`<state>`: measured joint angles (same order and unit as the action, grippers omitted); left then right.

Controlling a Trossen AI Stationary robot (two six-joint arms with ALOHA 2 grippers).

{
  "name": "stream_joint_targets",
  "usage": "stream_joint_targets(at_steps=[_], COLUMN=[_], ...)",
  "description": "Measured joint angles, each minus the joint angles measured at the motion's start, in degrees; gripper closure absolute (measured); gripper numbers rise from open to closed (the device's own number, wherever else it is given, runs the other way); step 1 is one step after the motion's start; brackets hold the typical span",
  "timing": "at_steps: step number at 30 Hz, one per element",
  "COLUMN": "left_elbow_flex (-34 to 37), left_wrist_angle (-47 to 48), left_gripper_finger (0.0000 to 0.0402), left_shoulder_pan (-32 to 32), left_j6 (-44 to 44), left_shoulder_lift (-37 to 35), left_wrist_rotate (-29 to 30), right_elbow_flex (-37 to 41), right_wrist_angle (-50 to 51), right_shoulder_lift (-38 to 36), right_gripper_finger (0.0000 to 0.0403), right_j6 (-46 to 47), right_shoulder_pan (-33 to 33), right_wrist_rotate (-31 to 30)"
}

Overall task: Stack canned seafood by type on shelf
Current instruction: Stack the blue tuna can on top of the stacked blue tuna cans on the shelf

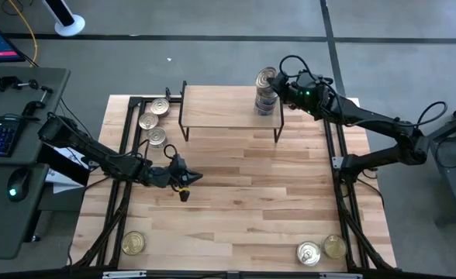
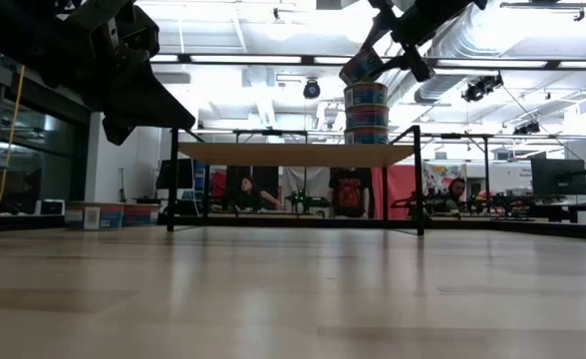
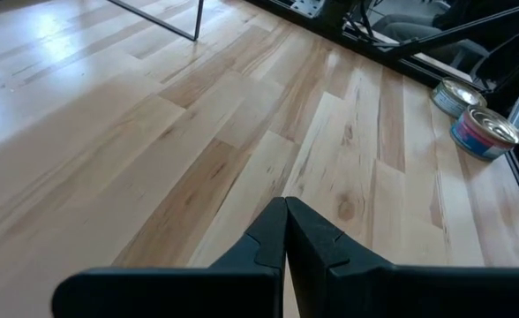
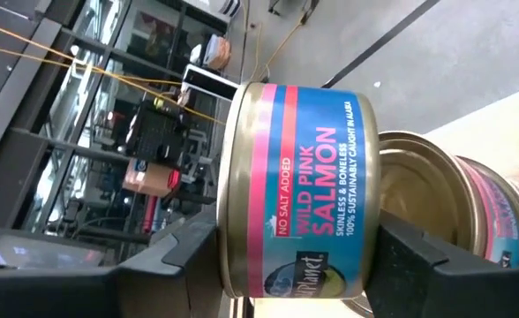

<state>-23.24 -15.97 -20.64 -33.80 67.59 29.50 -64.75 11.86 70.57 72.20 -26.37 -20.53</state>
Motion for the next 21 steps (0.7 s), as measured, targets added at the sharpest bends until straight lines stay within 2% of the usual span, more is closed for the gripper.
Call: stream_joint_targets(at_steps=[14,21], left_elbow_flex=[0.0,0.0], left_wrist_angle=[0.0,0.0], left_gripper_finger=[0.0401,0.0401], left_shoulder_pan=[0.0,0.0], left_j6=[0.0,0.0], left_shoulder_lift=[0.0,0.0], left_wrist_rotate=[0.0,0.0], right_elbow_flex=[0.0,0.0], right_wrist_angle=[0.1,0.8], right_shoulder_lift=[0.0,0.8], right_gripper_finger=[0.0195,0.0163], right_j6=[1.8,2.4], right_shoulder_pan=[0.0,0.0], right_wrist_rotate=[0.8,1.0])
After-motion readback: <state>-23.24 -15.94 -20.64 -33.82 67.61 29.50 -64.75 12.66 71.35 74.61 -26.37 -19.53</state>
